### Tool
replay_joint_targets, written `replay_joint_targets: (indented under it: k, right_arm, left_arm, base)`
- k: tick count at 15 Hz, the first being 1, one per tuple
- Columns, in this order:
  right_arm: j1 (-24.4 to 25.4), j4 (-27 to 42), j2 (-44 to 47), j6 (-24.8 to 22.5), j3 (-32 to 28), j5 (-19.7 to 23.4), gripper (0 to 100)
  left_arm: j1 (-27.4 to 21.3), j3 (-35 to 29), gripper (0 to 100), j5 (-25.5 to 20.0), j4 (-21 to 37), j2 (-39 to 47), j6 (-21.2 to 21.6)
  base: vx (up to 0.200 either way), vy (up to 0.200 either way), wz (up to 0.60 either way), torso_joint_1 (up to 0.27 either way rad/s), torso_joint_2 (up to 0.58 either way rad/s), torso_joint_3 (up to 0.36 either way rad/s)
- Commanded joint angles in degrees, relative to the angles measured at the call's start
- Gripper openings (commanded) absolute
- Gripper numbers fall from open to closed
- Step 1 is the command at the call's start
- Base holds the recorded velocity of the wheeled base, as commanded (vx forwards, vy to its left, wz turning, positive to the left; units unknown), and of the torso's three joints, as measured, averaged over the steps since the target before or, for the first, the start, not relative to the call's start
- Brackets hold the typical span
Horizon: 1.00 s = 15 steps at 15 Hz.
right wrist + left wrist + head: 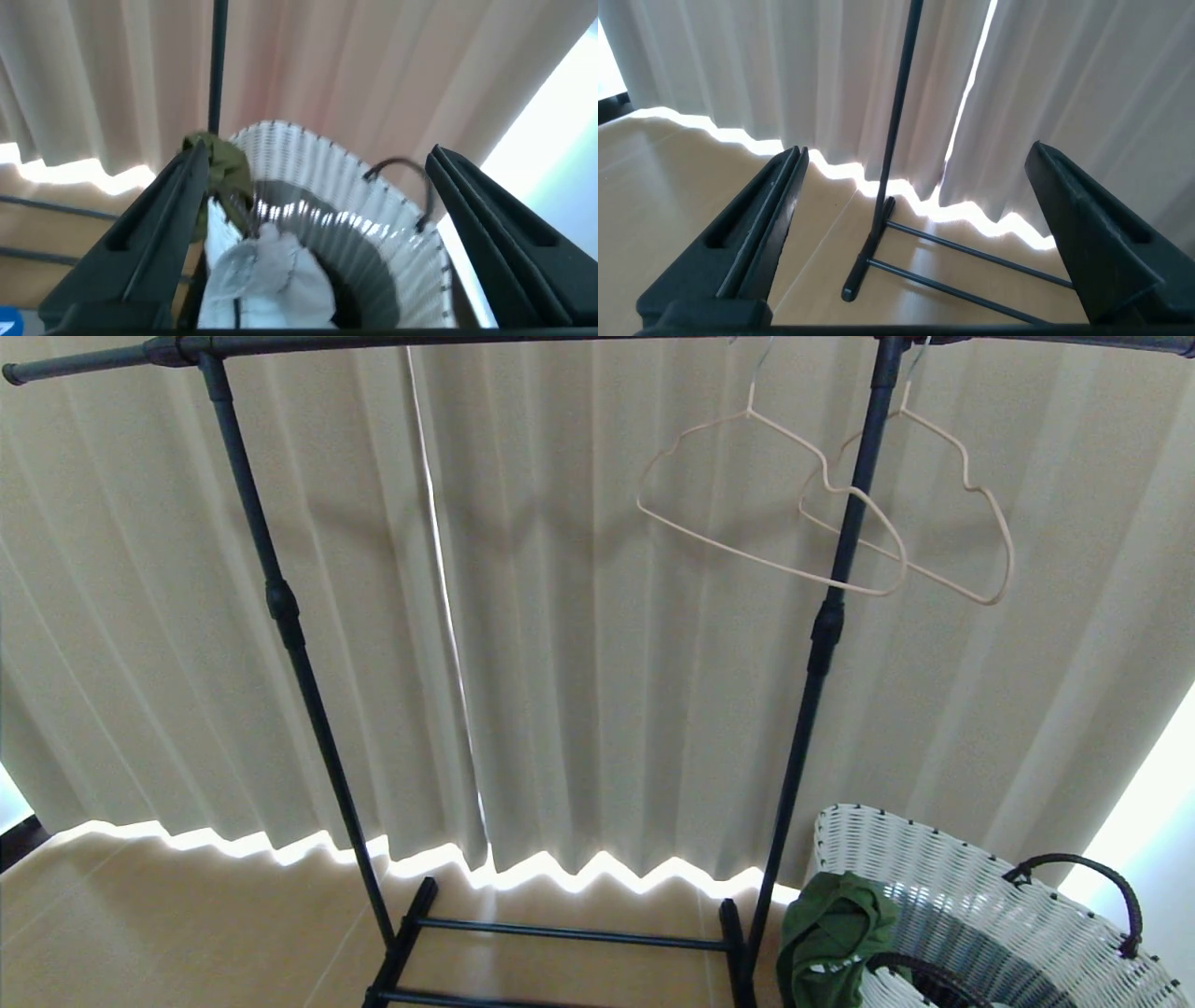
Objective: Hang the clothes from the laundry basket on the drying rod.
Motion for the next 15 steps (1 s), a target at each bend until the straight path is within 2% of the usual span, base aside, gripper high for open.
replay_joint_targets:
  k: [1, 2, 4, 5, 7, 9, 12, 15]
  right_arm:
    - [1.0, 4.2, 5.9, -1.0, -4.2, -0.3, 100]
    - [1.7, 6.6, 11.9, -3.8, -4.4, -0.4, 100]
    - [1.7, 6.7, 21.4, -4.3, -4.4, -0.5, 100]
    - [1.5, 6.6, 29.4, -6.0, -4.7, -0.8, 100]
    - [1.2, 6.6, 37.4, -9.9, -4.4, -2.4, 100]
    - [1.2, 6.4, 47.3, -14.7, -4.4, -6.0, 100]
    - [1.2, 6.3, 53.6, -16.4, -4.7, -7.5, 100]
    - [1.2, -2.2, 65.1, -16.1, -4.3, -6.9, 100]
  left_arm:
    - [0.0, 0.0, 100, 0.1, 0.0, 0.1, 0.0]
    - [0.0, 0.0, 100, 0.1, 0.0, 0.1, 0.0]
    - [0.0, 0.0, 100, 0.1, 0.0, 0.1, 0.0]
    - [0.0, 0.0, 100, 0.1, 0.1, 0.1, 0.0]
    - [0.0, 0.0, 100, 0.1, 0.0, 0.1, 0.0]
    - [0.0, 0.0, 100, 0.1, 0.0, 0.1, 0.0]
    - [0.0, 0.0, 100, 0.1, 0.0, 0.1, 0.0]
    - [0.0, 0.0, 100, 0.1, 0.0, 0.1, 0.0]
  base:
    - [0.0, 0.0, 0.0, 0.0, 0.0, 0.0]
    - [0.0, 0.0, 0.0, 0.0, 0.0, 0.0]
    - [0.0, 0.0, 0.0, 0.0, 0.0, 0.0]
    - [0.0, 0.0, 0.0, 0.0, 0.0, 0.0]
    - [0.0, 0.0, 0.0, 0.0, 0.0, 0.0]
    - [0.0, 0.0, 0.0, 0.0, 0.0, 0.0]
    - [0.0, 0.0, 0.0, 0.0, 0.0, 0.0]
    - [0.0, 0.0, 0.0, 0.0, 0.0, 0.0]
